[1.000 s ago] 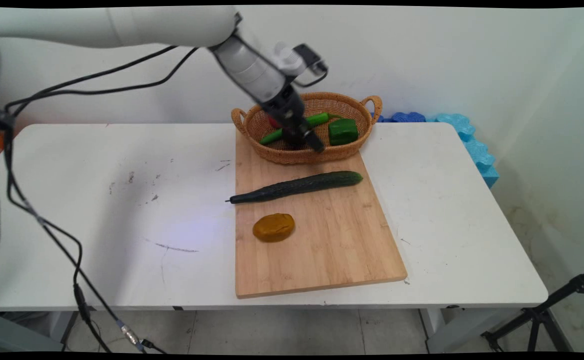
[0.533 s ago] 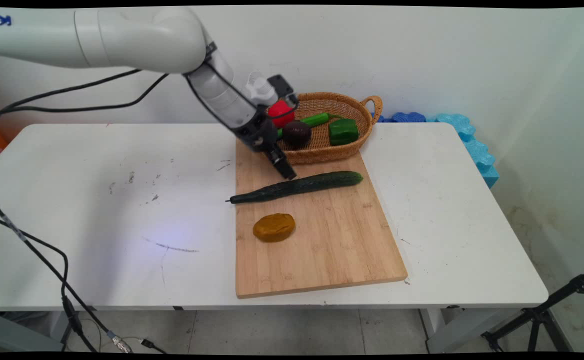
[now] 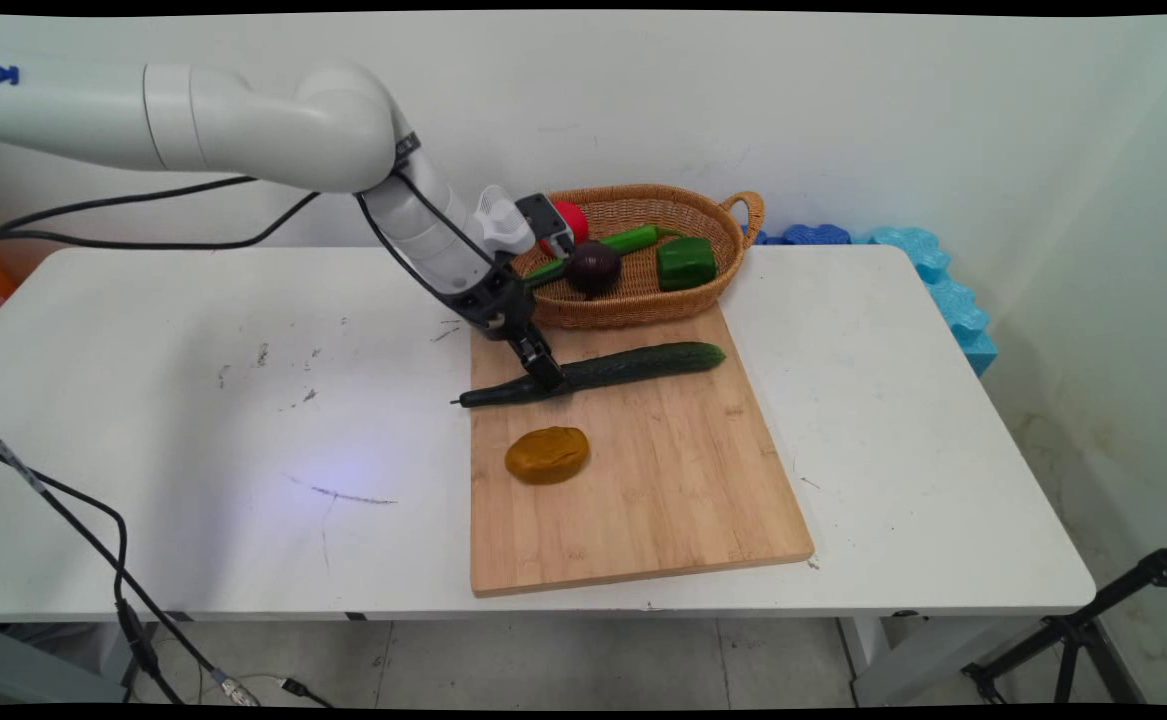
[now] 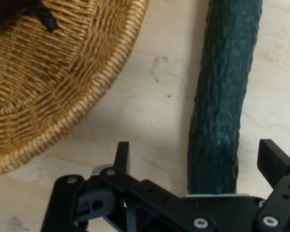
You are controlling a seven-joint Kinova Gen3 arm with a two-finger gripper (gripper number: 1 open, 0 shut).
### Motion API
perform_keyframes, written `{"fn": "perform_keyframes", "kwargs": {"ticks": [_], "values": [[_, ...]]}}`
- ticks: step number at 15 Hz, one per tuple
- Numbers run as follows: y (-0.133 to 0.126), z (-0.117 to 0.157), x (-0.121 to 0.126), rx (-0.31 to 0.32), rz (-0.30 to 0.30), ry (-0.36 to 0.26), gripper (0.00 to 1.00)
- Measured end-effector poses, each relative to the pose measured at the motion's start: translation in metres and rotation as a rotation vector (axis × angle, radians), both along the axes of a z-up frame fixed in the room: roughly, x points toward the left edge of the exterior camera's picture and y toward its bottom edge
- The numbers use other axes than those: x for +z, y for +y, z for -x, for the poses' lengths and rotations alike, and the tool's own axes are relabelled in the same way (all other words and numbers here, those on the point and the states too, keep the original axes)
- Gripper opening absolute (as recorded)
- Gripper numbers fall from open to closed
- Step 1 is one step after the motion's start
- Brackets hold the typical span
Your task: Pick up the cucumber from the cutting board, then place the picked object in the vegetable basket
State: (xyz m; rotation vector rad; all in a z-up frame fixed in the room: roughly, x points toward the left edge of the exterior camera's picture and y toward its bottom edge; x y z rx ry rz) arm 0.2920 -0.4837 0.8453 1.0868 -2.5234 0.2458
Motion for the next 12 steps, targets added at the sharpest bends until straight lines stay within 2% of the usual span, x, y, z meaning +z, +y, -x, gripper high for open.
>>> {"fn": "perform_keyframes", "kwargs": {"ticks": [5, 6, 12], "values": [[0.0034, 0.0007, -0.0072, -0.007, 0.001, 0.005, 1.00], [0.0041, 0.0011, -0.0083, -0.008, 0.003, 0.008, 0.00], [0.0096, 0.0053, -0.0060, -0.030, 0.014, 0.031, 0.00]]}}
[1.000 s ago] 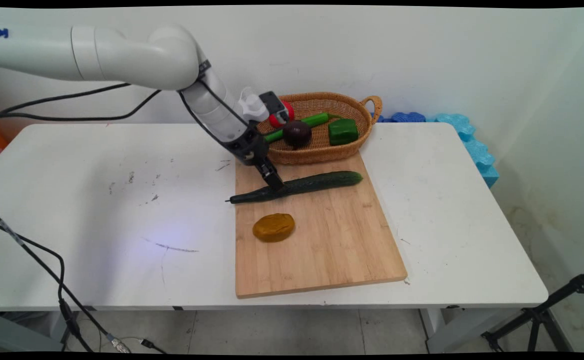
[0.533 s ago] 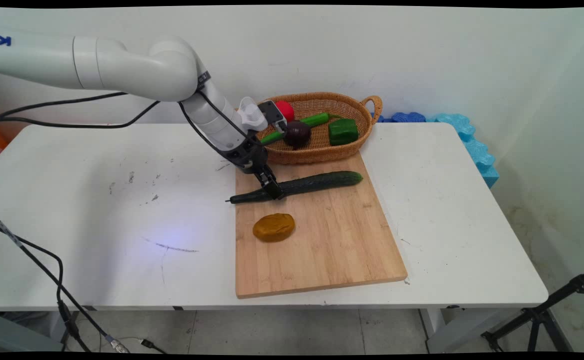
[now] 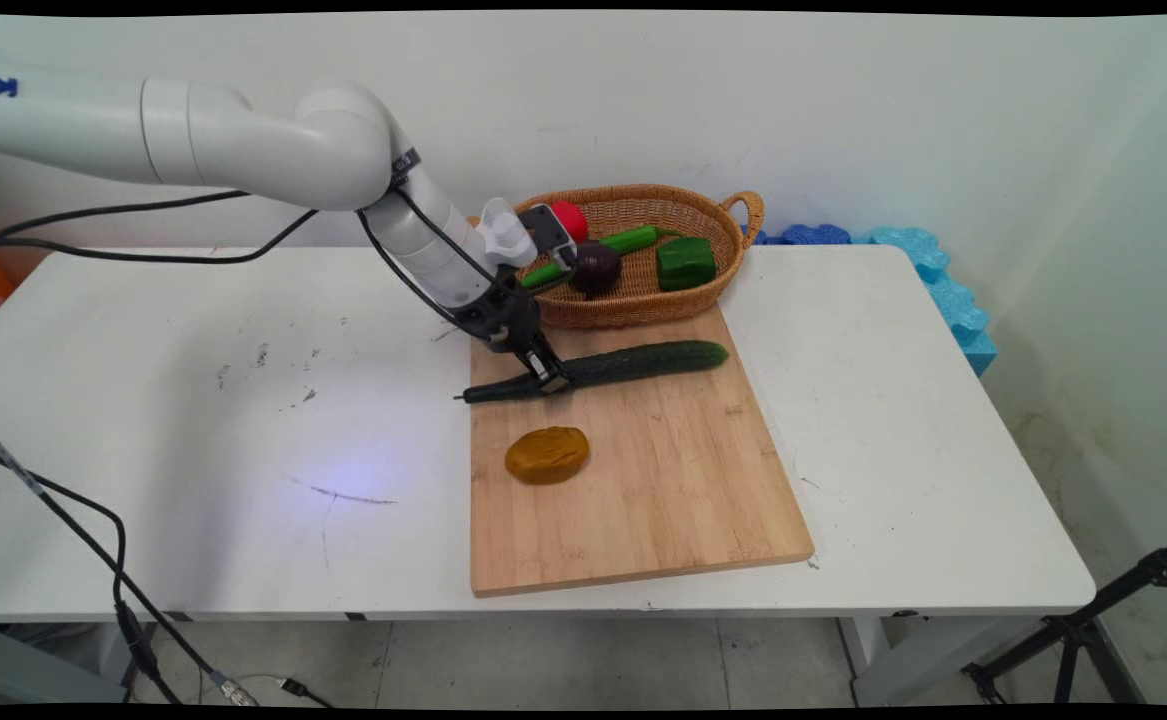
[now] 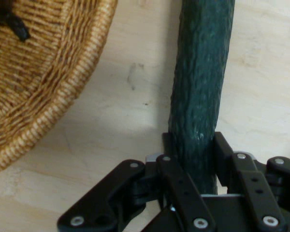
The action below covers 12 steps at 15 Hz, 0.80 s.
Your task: Place the picked object in the vegetable basket
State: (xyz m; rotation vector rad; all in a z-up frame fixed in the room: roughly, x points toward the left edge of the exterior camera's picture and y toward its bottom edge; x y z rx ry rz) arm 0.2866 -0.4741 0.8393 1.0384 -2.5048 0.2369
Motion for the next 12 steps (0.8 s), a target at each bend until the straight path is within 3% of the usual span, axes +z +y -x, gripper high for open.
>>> {"fn": "perform_keyframes", "kwargs": {"ticks": [3, 6, 12], "values": [[0.005, 0.003, 0.017, -0.018, 0.012, 0.020, 0.00], [0.009, 0.008, 0.051, -0.022, 0.023, 0.051, 0.00], [0.002, 0.003, 0.116, 0.064, 0.025, 0.103, 0.00]]}}
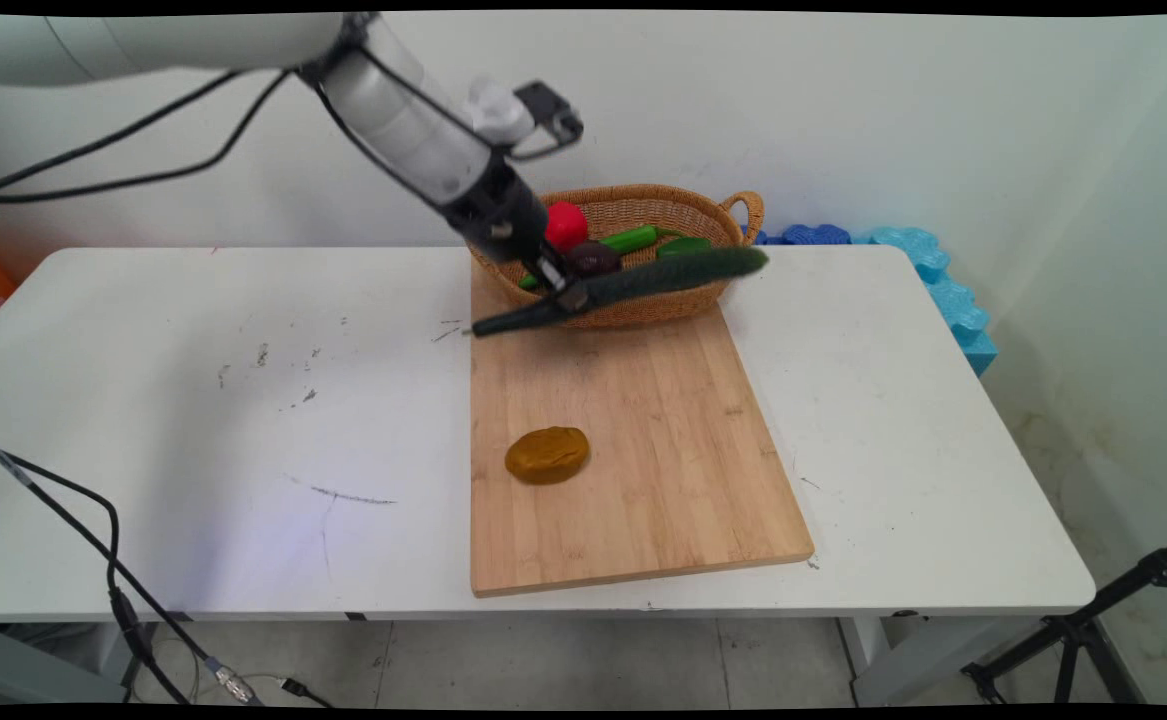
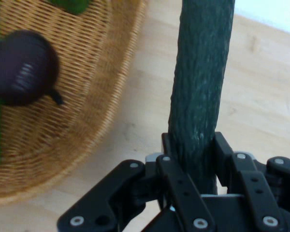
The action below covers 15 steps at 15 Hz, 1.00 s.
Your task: Place the picked object in the vegetable basket
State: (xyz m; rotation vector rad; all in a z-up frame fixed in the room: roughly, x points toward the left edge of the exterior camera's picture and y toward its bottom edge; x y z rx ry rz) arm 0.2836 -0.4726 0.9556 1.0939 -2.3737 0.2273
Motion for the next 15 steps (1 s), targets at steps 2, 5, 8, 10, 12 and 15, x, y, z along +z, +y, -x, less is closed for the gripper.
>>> {"fn": "perform_keyframes", "kwargs": {"ticks": [2, 5, 8, 10, 12, 15], "values": [[-0.008, -0.005, 0.014, 0.039, 0.006, 0.007, 0.00], [-0.025, -0.015, 0.033, 0.121, 0.023, 0.007, 0.00], [-0.045, -0.024, 0.039, 0.203, 0.037, -0.013, 0.00], [-0.059, -0.028, 0.035, 0.256, 0.039, -0.029, 0.00], [-0.071, -0.030, 0.026, 0.296, 0.037, -0.048, 0.00], [-0.087, -0.028, 0.010, 0.338, 0.030, -0.073, 0.00]]}}
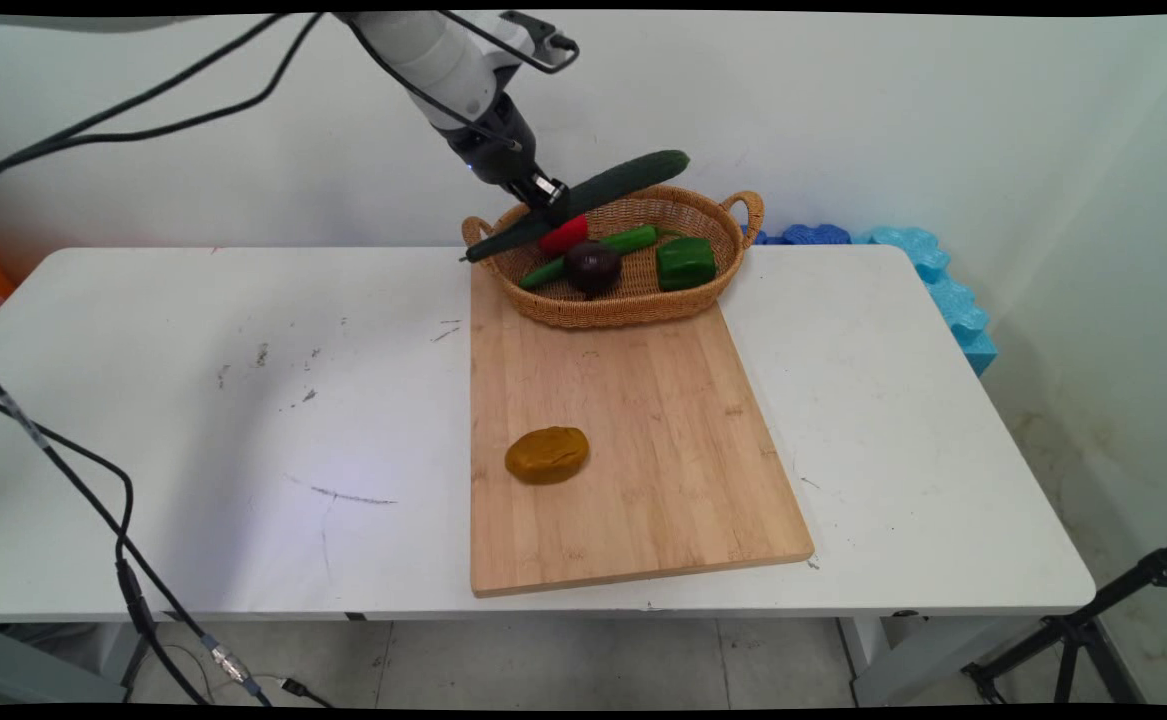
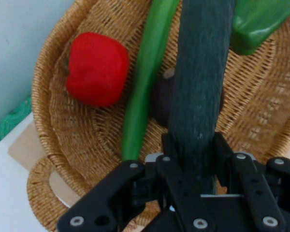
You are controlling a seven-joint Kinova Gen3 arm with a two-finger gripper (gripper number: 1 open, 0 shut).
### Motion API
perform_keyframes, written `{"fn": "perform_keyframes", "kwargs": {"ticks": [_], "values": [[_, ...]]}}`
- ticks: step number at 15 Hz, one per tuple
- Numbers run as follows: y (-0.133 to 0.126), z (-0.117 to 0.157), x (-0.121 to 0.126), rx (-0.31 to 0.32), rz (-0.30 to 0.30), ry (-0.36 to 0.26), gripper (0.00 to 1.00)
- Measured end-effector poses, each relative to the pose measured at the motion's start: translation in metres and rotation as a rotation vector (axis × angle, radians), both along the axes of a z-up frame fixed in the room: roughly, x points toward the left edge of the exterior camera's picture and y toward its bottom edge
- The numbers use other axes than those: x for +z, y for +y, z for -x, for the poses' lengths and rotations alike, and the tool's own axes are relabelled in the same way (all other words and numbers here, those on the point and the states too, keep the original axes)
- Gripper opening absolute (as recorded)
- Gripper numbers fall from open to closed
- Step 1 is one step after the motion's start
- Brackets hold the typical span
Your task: Place the picked object in the vegetable basket
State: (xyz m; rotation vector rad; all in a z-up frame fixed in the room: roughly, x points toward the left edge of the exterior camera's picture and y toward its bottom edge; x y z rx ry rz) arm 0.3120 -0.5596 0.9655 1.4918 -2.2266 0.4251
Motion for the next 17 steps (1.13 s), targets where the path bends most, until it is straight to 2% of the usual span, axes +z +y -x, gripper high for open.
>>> {"fn": "perform_keyframes", "kwargs": {"ticks": [10, 11, 17], "values": [[-0.027, 0.008, -0.032, 0.048, -0.010, -0.036, 0.00], [-0.028, 0.008, -0.034, 0.048, -0.009, -0.037, 1.00], [-0.027, 0.017, -0.036, 0.029, -0.004, -0.028, 1.00]]}}
